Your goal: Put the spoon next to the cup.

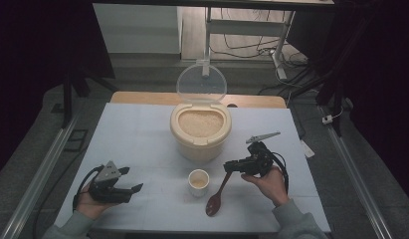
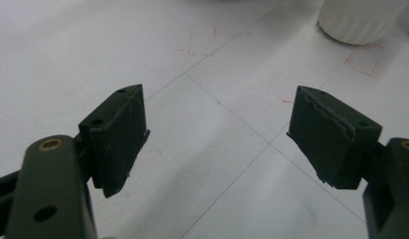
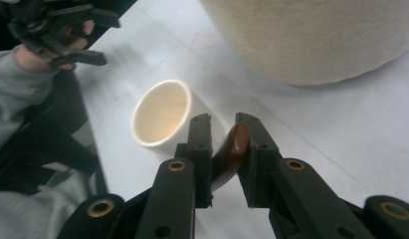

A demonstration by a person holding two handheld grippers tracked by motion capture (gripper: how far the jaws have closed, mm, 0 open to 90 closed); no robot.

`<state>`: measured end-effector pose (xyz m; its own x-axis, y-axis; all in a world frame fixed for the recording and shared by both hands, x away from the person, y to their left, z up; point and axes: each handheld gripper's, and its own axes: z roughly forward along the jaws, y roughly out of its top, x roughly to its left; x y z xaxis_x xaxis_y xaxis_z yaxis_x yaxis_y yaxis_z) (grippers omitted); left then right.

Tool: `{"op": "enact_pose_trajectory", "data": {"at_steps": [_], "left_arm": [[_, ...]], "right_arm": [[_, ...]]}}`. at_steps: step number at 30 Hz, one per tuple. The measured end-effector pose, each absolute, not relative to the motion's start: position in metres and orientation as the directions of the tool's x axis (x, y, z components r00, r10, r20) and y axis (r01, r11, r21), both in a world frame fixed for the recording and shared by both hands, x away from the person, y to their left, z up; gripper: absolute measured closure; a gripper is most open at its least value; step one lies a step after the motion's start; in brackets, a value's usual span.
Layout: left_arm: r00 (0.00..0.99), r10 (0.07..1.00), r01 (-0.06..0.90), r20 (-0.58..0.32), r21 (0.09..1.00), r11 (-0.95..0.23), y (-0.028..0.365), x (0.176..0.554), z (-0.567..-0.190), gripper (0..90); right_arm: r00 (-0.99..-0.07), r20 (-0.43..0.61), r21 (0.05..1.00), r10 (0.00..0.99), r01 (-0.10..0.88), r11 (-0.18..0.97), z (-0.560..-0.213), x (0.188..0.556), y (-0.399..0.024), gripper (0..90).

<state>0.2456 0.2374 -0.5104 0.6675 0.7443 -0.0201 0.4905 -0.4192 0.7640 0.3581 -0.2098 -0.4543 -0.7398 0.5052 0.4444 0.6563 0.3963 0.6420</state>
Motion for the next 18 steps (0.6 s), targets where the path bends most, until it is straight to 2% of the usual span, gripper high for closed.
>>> {"op": "enact_pose_trajectory", "data": {"at_steps": [6,18], "left_arm": [[0.668,0.744,0.491,-0.02,0.763,-0.42,0.237,0.246,-0.51,22.6],[0.668,0.744,0.489,-0.019,0.765,-0.419,0.238,0.245,-0.51,22.6]], "right_arm": [[-0.737,0.394,0.677,0.549,0.637,0.37,-0.467,0.36,-0.208,71.1],[-0.743,0.29,0.682,0.604,0.603,0.414,-0.492,0.374,-0.199,61.5]]}}
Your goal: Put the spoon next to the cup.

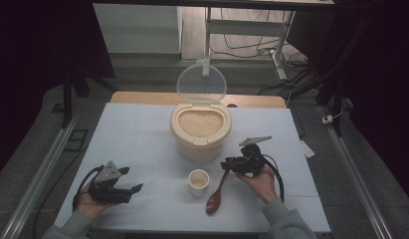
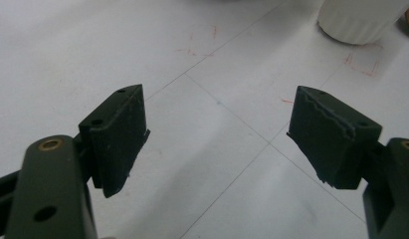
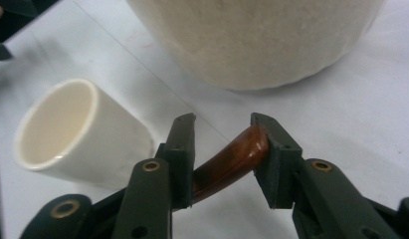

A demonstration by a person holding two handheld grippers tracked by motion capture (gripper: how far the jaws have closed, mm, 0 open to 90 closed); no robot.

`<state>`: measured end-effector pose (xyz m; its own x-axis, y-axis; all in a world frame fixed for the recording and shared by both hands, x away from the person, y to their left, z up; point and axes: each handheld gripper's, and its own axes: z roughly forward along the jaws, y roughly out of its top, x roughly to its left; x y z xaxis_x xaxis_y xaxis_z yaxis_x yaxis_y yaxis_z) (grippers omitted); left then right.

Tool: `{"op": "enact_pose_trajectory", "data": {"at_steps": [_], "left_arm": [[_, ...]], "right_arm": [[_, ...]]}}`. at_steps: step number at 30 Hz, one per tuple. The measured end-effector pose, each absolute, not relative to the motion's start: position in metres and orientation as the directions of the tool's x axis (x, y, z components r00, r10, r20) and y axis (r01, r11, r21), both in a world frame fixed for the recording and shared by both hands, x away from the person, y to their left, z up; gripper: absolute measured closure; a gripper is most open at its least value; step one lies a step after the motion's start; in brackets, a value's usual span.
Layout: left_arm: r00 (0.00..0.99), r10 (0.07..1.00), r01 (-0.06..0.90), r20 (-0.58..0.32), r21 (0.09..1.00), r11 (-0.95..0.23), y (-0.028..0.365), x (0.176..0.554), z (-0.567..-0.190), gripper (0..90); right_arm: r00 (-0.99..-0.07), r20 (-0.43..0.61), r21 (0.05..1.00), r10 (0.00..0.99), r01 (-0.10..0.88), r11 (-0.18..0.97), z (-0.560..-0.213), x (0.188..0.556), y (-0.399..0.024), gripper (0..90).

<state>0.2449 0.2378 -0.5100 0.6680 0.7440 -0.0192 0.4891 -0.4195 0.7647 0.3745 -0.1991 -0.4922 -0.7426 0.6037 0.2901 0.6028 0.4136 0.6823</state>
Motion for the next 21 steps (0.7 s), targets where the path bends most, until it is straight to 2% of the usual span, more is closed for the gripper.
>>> {"op": "enact_pose_trajectory", "data": {"at_steps": [10,21], "left_arm": [[0.667,0.745,0.49,-0.019,0.764,-0.42,0.238,0.245,-0.51,22.6],[0.669,0.743,0.488,-0.013,0.762,-0.426,0.237,0.245,-0.511,22.6]], "right_arm": [[-0.727,0.266,0.662,0.633,0.615,0.428,-0.508,0.382,-0.195,59.0],[-0.734,0.176,0.638,0.656,0.593,0.492,-0.516,0.384,-0.19,53.8]]}}
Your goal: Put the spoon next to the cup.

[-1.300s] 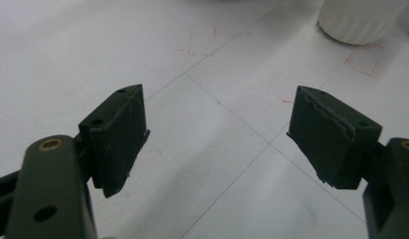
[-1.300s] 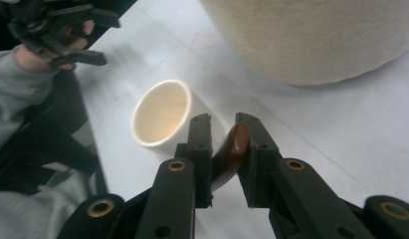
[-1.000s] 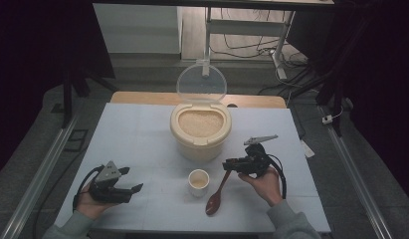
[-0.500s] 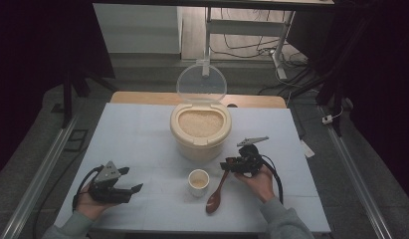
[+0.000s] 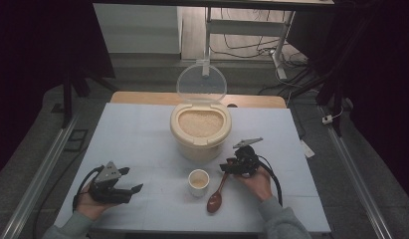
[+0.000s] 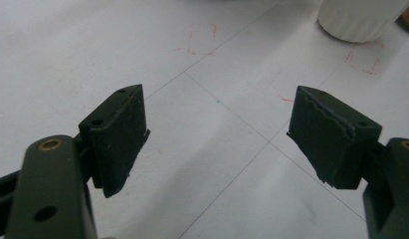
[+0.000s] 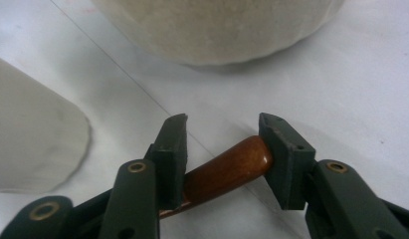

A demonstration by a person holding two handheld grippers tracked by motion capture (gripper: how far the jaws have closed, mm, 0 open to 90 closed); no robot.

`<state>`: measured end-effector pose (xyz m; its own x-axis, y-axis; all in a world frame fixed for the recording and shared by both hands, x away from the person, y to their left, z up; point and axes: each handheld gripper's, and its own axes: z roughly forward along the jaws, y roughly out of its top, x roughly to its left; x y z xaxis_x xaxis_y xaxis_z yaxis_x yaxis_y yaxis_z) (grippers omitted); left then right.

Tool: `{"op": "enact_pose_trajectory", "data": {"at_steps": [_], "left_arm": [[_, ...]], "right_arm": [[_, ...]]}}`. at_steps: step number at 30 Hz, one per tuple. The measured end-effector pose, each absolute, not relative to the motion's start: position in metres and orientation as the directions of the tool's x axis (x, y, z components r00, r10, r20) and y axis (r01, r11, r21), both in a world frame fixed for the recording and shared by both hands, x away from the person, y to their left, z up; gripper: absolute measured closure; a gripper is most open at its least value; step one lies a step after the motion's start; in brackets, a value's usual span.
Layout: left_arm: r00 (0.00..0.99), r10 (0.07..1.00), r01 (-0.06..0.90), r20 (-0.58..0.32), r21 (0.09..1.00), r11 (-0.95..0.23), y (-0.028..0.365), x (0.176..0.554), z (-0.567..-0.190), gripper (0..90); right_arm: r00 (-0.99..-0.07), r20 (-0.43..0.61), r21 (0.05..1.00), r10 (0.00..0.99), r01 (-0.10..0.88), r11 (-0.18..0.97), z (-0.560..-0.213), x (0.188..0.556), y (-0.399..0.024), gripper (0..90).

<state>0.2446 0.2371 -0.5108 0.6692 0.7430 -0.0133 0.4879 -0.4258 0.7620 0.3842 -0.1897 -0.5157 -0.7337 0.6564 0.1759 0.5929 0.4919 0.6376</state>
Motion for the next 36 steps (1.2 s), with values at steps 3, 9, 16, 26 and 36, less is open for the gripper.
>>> {"op": "enact_pose_trajectory", "data": {"at_steps": [3,9,16,26,36], "left_arm": [[0.668,0.744,0.488,-0.012,0.761,-0.426,0.237,0.245,-0.511,22.6],[0.668,0.744,0.487,-0.011,0.762,-0.426,0.238,0.244,-0.511,22.7],[0.669,0.743,0.487,-0.012,0.763,-0.426,0.238,0.244,-0.511,22.7],[0.664,0.747,0.493,-0.02,0.763,-0.418,0.239,0.244,-0.511,22.5],[0.657,0.753,0.501,-0.024,0.76,-0.413,0.239,0.245,-0.512,21.8]], "right_arm": [[-0.733,0.154,0.643,0.663,0.583,0.496,-0.516,0.384,-0.189,52.5],[-0.704,0.128,0.705,0.699,0.56,0.435,-0.509,0.382,-0.197,46.0],[-0.751,0.117,0.76,0.65,0.489,0.428,-0.496,0.364,-0.219,42.4],[-0.778,0.115,0.811,0.617,0.432,0.394,-0.483,0.336,-0.255,41.3],[-0.79,0.088,0.821,0.607,0.403,0.404,-0.484,0.31,-0.282,41.1]]}}
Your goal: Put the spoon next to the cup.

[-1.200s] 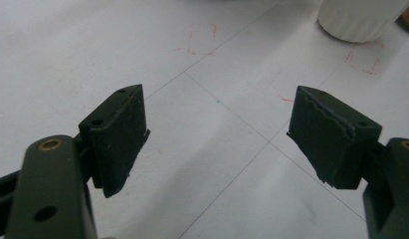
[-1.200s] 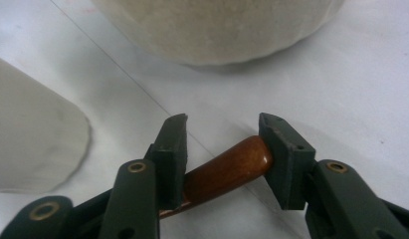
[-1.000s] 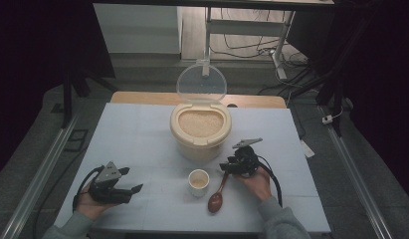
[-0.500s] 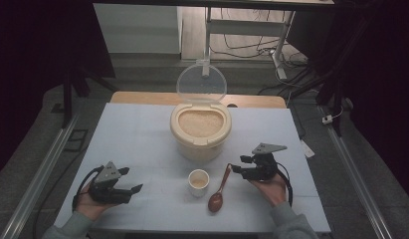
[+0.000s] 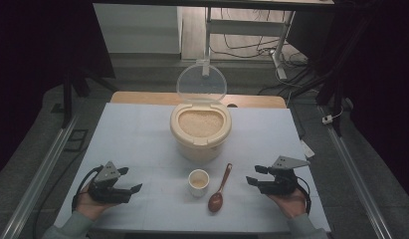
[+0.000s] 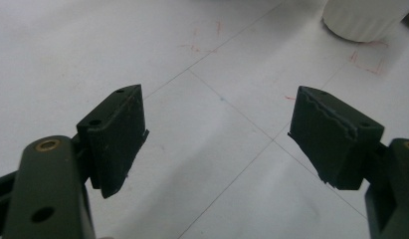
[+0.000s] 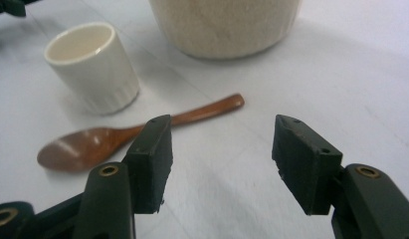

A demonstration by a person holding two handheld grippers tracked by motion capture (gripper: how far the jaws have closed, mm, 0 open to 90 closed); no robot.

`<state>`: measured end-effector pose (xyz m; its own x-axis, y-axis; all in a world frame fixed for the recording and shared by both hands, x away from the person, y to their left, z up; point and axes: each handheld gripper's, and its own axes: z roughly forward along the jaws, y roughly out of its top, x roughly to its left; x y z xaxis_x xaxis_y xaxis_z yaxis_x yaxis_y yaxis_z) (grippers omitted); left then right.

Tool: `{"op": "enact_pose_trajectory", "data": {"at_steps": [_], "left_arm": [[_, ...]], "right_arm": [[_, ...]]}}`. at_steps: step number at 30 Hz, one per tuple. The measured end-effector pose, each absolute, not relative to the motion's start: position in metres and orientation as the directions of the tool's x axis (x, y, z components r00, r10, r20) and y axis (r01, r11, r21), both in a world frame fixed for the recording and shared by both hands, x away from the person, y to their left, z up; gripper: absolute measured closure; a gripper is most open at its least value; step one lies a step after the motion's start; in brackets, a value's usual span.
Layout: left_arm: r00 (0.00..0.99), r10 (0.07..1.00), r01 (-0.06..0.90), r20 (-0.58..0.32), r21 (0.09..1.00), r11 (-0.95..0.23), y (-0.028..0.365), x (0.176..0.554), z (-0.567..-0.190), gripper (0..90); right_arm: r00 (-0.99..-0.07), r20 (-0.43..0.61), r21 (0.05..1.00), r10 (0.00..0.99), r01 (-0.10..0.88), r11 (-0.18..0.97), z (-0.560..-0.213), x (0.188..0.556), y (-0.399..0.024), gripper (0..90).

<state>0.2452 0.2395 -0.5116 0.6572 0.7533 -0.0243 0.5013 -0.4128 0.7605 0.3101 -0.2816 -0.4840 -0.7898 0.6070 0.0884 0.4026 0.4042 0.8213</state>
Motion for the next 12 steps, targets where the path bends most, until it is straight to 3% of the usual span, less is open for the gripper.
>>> {"op": "enact_pose_trajectory", "data": {"at_steps": [12], "left_arm": [[0.658,0.753,0.504,-0.024,0.757,-0.416,0.239,0.2455,-0.5124,21.5]], "right_arm": [[-0.792,0.084,0.817,0.605,0.402,0.413,-0.4877,0.3058,-0.2904,41.2]]}}
